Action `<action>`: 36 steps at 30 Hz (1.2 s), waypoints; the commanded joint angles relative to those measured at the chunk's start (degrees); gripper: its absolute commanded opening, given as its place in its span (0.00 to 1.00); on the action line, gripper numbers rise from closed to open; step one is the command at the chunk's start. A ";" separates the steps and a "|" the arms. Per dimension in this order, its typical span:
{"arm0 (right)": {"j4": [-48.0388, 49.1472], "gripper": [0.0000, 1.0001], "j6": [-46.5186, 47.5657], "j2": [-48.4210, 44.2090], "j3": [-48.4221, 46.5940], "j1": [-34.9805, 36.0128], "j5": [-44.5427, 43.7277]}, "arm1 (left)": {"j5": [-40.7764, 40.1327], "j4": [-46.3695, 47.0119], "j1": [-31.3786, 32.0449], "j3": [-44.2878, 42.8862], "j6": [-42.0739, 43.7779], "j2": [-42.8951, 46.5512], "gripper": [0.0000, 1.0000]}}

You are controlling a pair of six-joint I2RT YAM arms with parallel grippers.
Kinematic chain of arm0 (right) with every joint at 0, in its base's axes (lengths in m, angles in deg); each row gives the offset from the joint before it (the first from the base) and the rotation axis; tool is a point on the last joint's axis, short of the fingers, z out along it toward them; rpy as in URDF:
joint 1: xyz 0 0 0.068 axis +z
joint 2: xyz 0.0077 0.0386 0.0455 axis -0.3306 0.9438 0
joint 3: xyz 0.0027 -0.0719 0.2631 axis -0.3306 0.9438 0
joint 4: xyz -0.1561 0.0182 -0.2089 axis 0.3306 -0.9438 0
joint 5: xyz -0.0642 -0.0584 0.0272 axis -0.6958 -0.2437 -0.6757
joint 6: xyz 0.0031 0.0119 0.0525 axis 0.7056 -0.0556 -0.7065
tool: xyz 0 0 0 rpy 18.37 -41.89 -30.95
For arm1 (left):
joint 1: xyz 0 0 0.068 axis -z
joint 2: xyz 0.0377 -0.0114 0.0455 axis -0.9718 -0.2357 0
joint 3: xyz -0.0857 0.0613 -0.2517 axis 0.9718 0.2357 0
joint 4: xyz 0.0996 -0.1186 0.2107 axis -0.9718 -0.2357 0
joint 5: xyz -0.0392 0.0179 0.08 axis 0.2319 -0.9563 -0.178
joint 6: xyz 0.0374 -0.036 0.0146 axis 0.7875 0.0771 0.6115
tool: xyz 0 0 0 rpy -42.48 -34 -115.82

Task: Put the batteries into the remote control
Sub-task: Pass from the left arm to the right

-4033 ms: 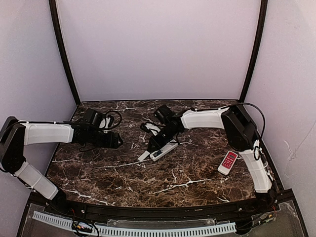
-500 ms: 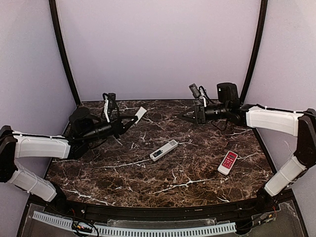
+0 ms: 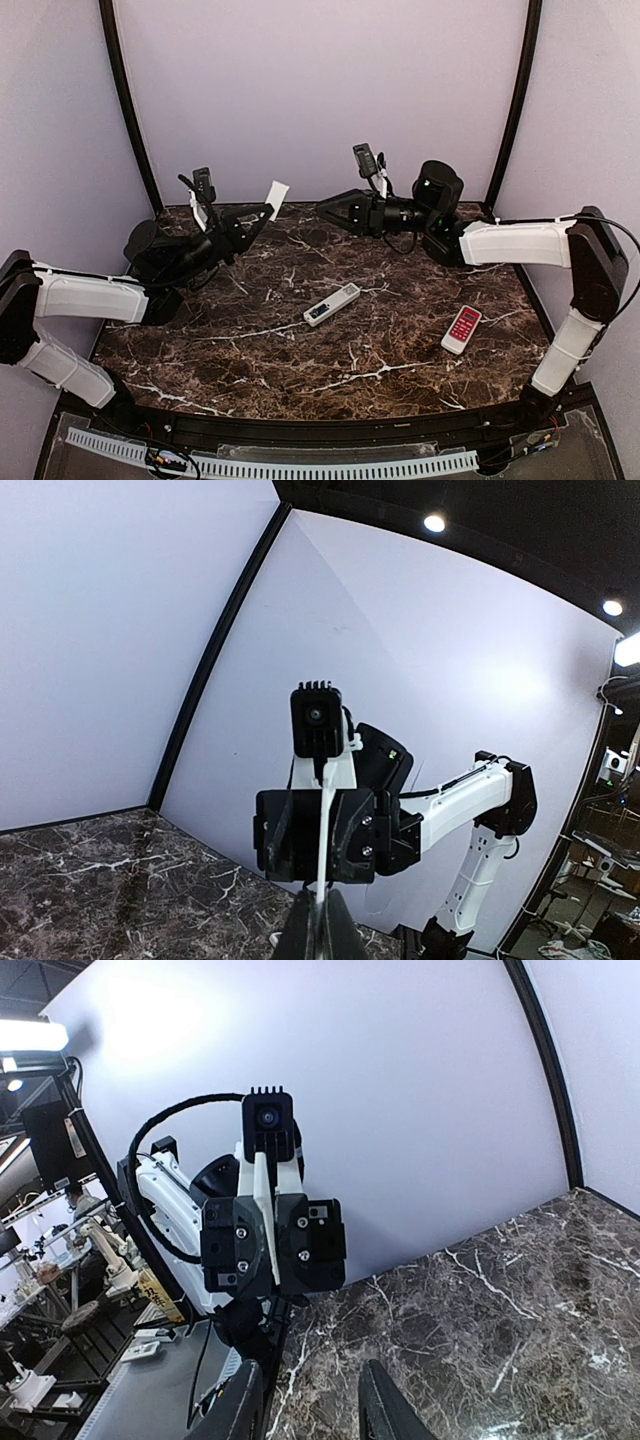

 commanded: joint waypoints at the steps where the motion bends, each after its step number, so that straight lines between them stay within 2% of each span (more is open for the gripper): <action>1: 6.29 0.32 -3.02 3.01 -4.52 1.87 1.10 | -0.35 4.26 0.67 -0.17 -1.98 -0.39 0.00; 10: 1.75 0.28 -1.35 6.68 -11.19 4.22 2.68 | 0.42 4.12 1.82 -0.54 -2.38 -1.63 0.00; 20: 0.78 0.22 -1.96 9.53 -13.88 5.19 3.58 | 1.18 3.18 2.28 -1.20 -1.75 -2.03 0.00; 24: 1.39 0.15 -2.60 10.22 -13.96 5.42 3.93 | 1.11 2.41 2.31 -1.34 -1.28 -1.87 0.00; 28: 2.75 0.03 -3.44 10.78 -14.04 5.61 4.87 | 0.49 1.35 2.31 -1.60 -1.27 -2.02 0.00; 31: 3.60 0.00 -3.52 10.65 -13.86 5.61 5.59 | 0.14 -0.99 2.31 -2.18 -1.14 -2.15 0.02; 33: 2.34 0.00 -2.35 10.06 -13.68 5.65 5.41 | 0.07 -2.07 2.32 -2.23 -0.91 -1.94 0.09; 35: -2.54 0.00 1.66 8.22 -13.39 5.45 3.34 | -0.13 -3.79 2.32 -2.07 0.21 -0.94 0.38; 36: -5.71 0.00 4.98 7.08 -13.13 5.25 1.65 | -0.68 -6.57 2.32 -1.78 0.95 0.50 0.45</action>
